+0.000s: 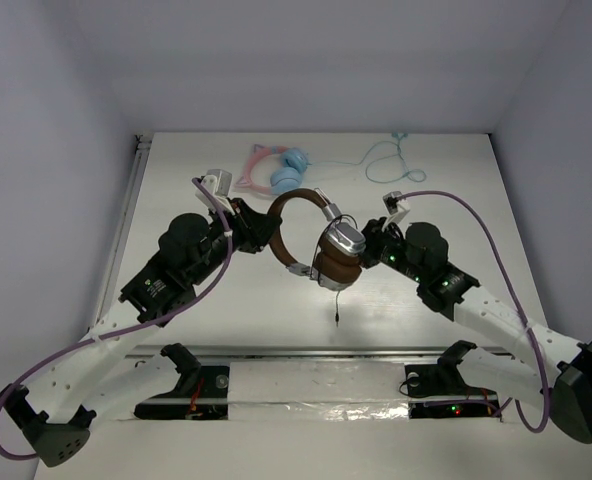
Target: Wrap the headphones
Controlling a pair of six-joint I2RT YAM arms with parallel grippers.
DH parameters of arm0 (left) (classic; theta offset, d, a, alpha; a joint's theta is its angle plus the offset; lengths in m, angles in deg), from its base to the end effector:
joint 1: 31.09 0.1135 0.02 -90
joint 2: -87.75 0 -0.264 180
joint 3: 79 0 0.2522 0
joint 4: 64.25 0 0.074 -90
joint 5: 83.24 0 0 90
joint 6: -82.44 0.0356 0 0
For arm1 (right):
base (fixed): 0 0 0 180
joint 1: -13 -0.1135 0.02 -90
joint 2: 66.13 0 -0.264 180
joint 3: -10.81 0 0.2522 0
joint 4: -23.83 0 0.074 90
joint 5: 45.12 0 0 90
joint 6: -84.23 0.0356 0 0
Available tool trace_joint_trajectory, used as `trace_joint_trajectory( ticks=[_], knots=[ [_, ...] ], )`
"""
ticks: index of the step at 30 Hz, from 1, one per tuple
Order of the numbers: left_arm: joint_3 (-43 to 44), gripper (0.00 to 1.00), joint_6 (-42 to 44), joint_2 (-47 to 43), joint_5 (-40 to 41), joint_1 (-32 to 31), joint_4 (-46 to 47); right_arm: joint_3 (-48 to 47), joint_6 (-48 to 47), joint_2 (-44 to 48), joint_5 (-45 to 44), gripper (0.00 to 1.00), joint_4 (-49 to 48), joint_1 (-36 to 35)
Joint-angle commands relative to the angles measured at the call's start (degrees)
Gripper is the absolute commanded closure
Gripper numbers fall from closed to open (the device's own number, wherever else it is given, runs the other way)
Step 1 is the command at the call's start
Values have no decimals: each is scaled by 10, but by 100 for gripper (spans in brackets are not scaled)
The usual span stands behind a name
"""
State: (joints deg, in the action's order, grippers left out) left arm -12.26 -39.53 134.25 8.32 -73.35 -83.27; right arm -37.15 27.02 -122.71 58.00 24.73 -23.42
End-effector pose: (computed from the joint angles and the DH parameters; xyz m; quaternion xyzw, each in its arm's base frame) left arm 0.1372 -0.1233 0.3946 0.0530 0.6975 -0.4236 0.5755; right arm 0.1812 0.1437 0.2781 -0.0978 0.7556 0.4362 0.4787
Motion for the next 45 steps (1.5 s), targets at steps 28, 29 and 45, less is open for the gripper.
trace_joint_trajectory(
  ticks=[28, 29, 45],
  knots=[
    [115, 100, -18, 18, 47, 3, 20, 66, -19, 131, 69, 51, -17, -6],
    [116, 100, -17, 18, 47, 3, 18, 62, -23, 121, 73, 50, -18, -12],
    [128, 100, -42, 15, 5, 3, 21, 45, -65, -64, -53, 49, -183, -34]
  ],
)
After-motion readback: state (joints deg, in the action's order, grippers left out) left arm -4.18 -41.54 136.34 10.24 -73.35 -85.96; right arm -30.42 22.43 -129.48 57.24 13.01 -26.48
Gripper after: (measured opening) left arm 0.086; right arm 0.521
